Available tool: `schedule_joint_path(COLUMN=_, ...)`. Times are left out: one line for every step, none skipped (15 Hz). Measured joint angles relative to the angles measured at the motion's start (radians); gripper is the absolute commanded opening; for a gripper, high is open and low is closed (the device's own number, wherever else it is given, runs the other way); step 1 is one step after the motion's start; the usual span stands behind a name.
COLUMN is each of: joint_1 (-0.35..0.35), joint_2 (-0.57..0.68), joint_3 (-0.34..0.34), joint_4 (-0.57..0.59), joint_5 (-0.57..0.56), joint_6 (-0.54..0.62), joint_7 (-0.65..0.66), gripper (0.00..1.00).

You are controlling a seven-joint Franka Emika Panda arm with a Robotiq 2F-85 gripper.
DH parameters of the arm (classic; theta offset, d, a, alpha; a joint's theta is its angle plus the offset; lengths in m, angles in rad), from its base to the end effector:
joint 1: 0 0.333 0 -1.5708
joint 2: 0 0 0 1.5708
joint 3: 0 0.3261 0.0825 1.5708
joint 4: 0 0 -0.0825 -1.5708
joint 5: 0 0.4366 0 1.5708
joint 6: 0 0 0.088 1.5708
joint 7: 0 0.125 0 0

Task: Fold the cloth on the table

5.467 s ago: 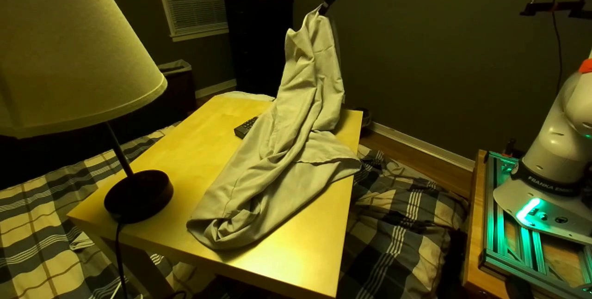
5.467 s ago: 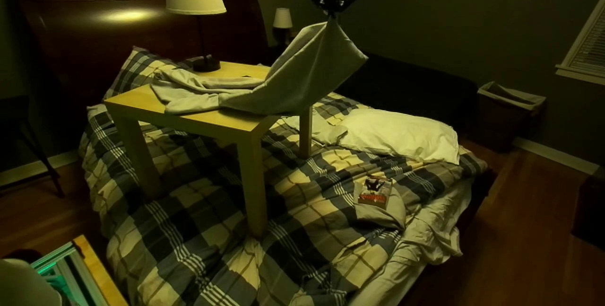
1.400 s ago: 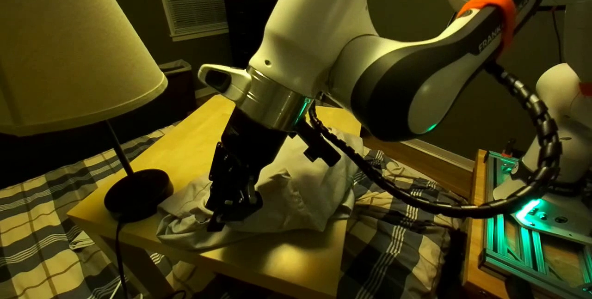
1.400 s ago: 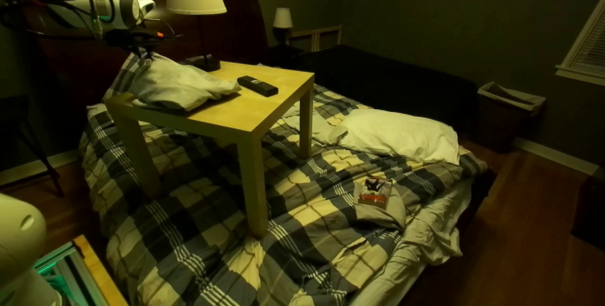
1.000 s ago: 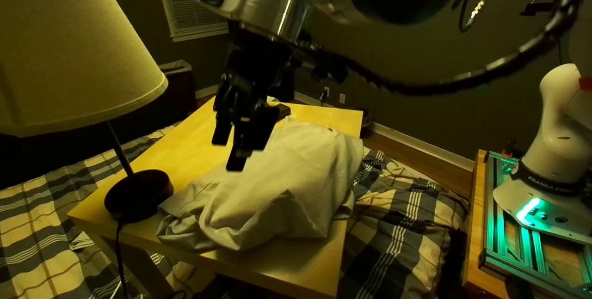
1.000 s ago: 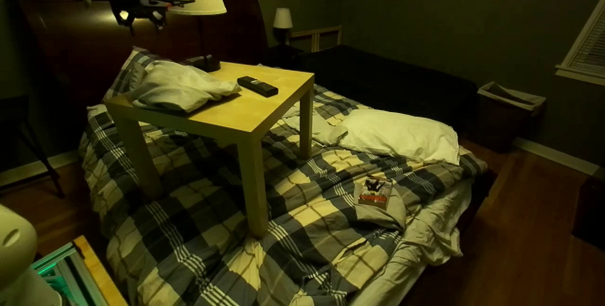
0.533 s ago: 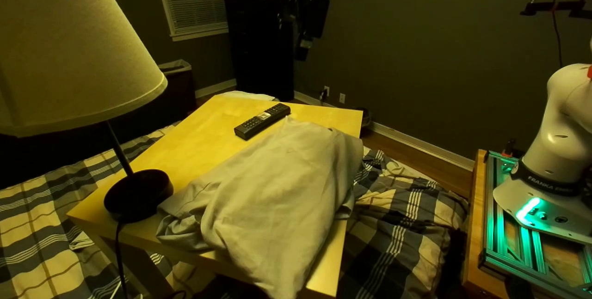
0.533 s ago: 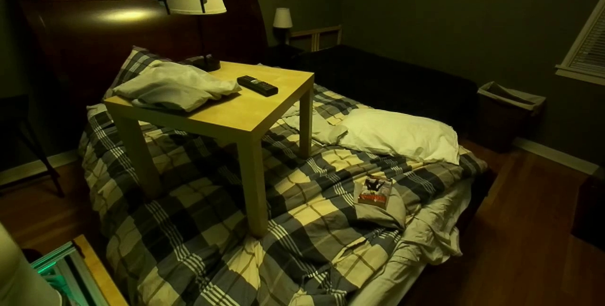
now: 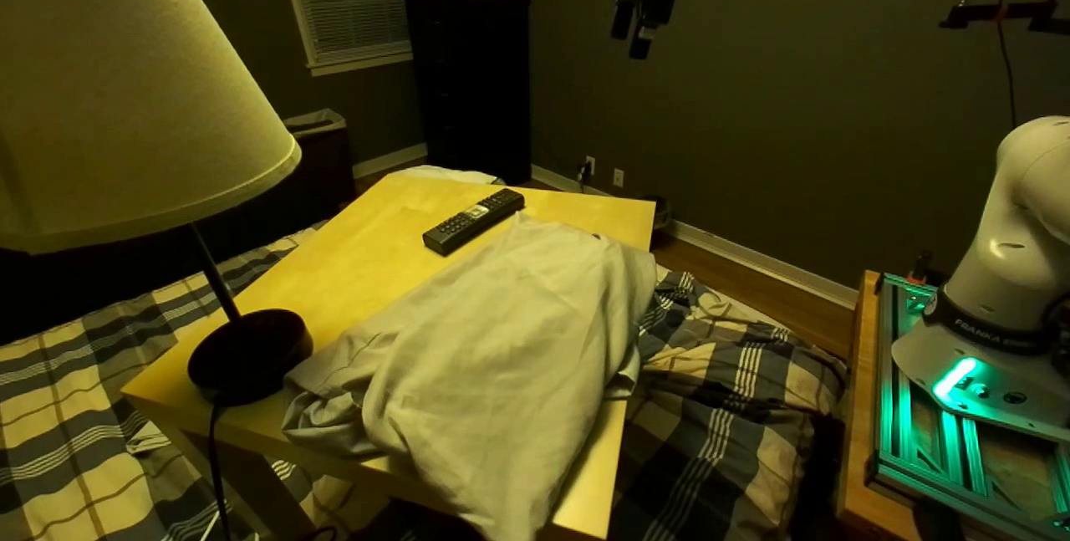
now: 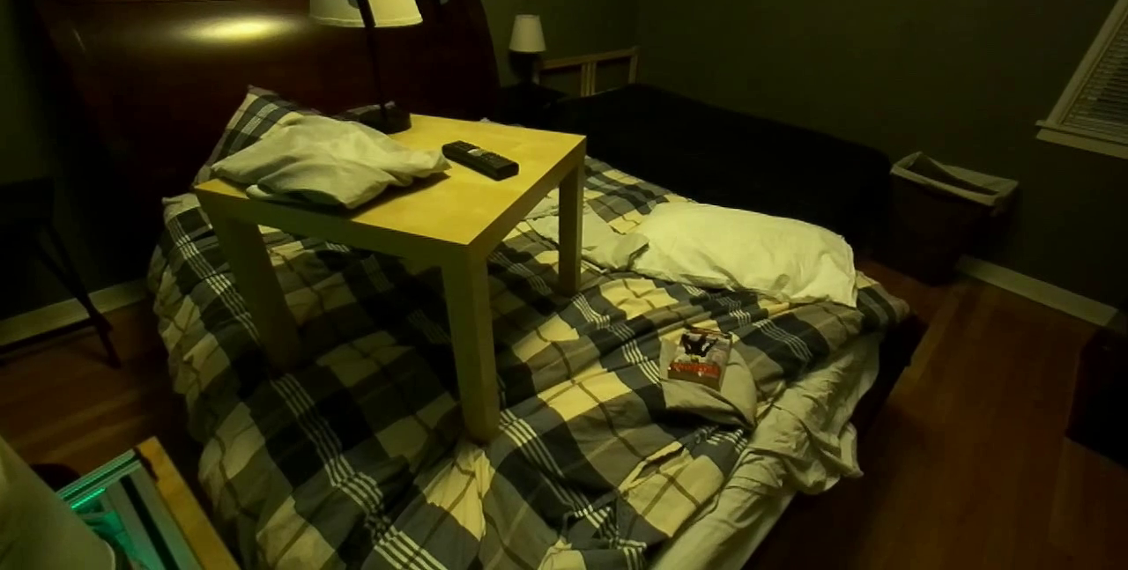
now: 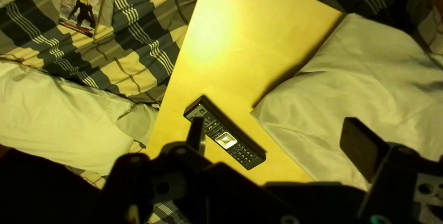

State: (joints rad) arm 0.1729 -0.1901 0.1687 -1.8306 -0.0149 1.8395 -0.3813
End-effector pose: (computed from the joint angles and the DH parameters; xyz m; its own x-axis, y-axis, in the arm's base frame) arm 0.5374 0.1972 0.6140 0.7317 0.6618 0.1635 0.6519 -0.7494 0.1157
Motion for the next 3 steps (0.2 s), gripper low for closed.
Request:
schedule_joint_path(joint_1=0.003, joint_2=0.004, joint_3=0.003, joint_4=0.005, joint_5=0.000, joint_6=0.000, joint_7=0.001, gripper=1.00)
schedule_joint_path(joint_1=0.006, joint_2=0.011, joint_3=0.008, joint_4=0.009, joint_5=0.000, joint_6=0.000, joint_7=0.002, gripper=1.00)
schedule_joint_path(joint_1=0.009, joint_2=0.017, joint_3=0.012, joint_4=0.012, joint_5=0.000, joint_6=0.000, joint_7=0.003, gripper=1.00)
